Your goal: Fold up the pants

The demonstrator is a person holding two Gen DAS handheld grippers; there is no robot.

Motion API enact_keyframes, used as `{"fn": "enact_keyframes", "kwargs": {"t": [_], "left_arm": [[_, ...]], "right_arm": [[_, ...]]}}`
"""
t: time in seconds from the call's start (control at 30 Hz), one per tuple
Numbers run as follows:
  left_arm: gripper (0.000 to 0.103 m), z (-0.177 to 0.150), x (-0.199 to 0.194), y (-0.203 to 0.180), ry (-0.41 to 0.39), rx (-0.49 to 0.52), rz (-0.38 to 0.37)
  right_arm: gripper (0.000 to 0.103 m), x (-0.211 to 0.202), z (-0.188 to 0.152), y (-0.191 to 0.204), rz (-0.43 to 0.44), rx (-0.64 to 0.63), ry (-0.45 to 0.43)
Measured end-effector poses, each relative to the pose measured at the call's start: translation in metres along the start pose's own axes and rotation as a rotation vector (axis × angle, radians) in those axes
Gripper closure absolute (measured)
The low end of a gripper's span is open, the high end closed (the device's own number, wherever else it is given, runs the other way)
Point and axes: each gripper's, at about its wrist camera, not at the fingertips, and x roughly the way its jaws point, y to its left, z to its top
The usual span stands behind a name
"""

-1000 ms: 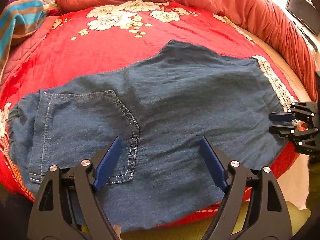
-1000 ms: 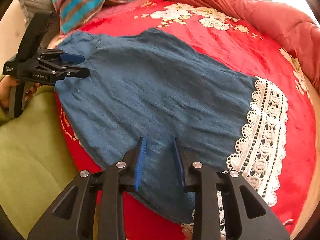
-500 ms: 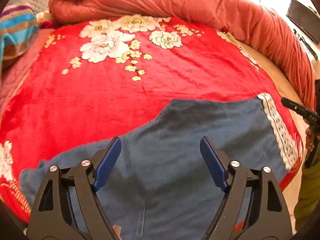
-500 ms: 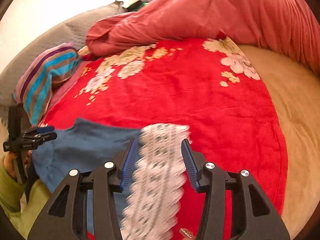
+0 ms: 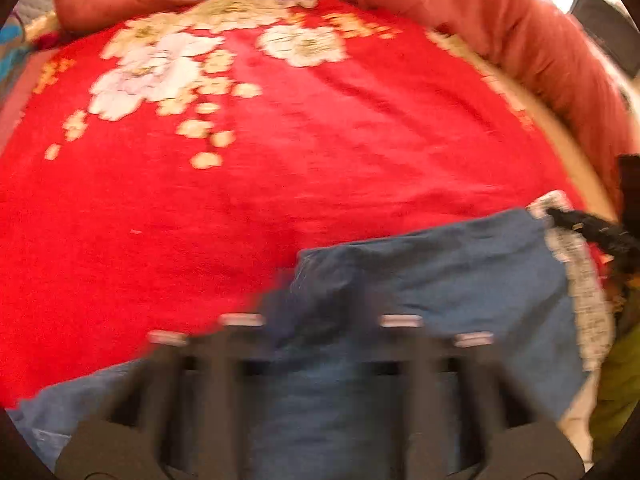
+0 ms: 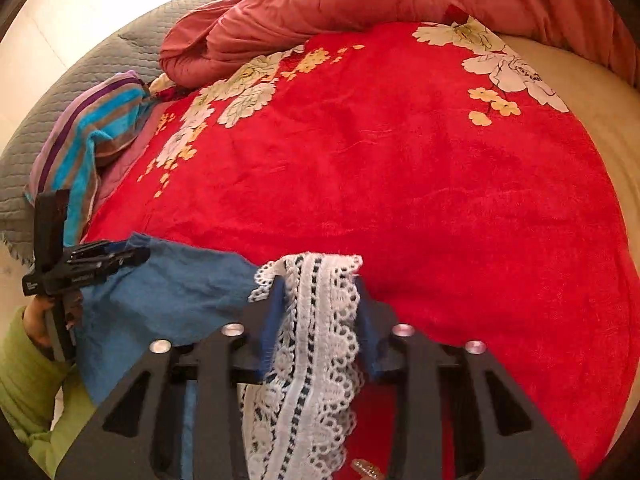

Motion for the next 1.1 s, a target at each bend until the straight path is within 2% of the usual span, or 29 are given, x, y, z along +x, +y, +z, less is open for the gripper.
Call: {"fn": "enact_keyframes", "kwargs": {"t": [0.2, 0.3, 0.47, 0.53, 0.6, 0.67, 0.7, 0.73, 0.8, 0.83, 0.9, 1.0, 1.1], "left_arm": [[0.101, 0.009, -0.028, -0.010, -0.124, 0.054, 0.058], [0.101, 0.013, -0.028, -0.012, -0.154, 0.081, 0.098], [0.099, 0.010, -0.001, -0.010, -0.111, 0.093, 0.126], [0.091, 0.004, 0.006, -0.006, -0.099, 0.081, 0.129], [0.090, 0.001, 0.009, -0.001, -0.106, 0.072, 0.112], [0.082, -0.001, 0.005, 0.002, -0.112, 0.068, 0.103], [0.069, -0.001, 0.002, 0.004, -0.117, 0.064, 0.107], [0.064, -0.002, -0.003, 0.007, -0.123, 0.053, 0.109], [0.061, -0.005, -0.018, 0.015, -0.151, 0.016, 0.090], [0.055, -0.008, -0.029, 0.020, -0.170, 0.000, 0.097], [0.042, -0.014, -0.044, 0.023, -0.195, 0.000, 0.140], [0.028, -0.028, -0.066, 0.028, -0.214, 0.005, 0.200], [0.020, -0.047, -0.083, 0.030, -0.225, -0.012, 0.218]], "right_arm": [[0.079, -0.029, 0.005, 0.029, -0.051, -0.118, -0.111], [0.079, -0.022, 0.011, 0.033, -0.113, -0.156, -0.110], [0.078, 0.010, 0.004, 0.027, -0.232, -0.176, -0.021], [0.077, 0.015, 0.001, 0.023, -0.237, -0.161, -0.016], [0.071, 0.014, 0.000, 0.020, -0.245, -0.147, -0.017], [0.066, 0.012, 0.000, 0.019, -0.267, -0.131, -0.010], [0.062, 0.009, 0.000, 0.018, -0.271, -0.120, -0.011], [0.061, 0.006, 0.000, 0.018, -0.273, -0.111, -0.016], [0.060, -0.006, -0.003, 0.020, -0.292, -0.106, -0.037], [0.059, -0.012, -0.005, 0.021, -0.304, -0.107, -0.047], [0.050, -0.026, -0.011, 0.024, -0.323, -0.105, -0.073], [0.049, -0.046, -0.022, 0.030, -0.334, -0.111, -0.103], [0.044, -0.062, -0.032, 0.041, -0.329, -0.123, -0.123]]}}
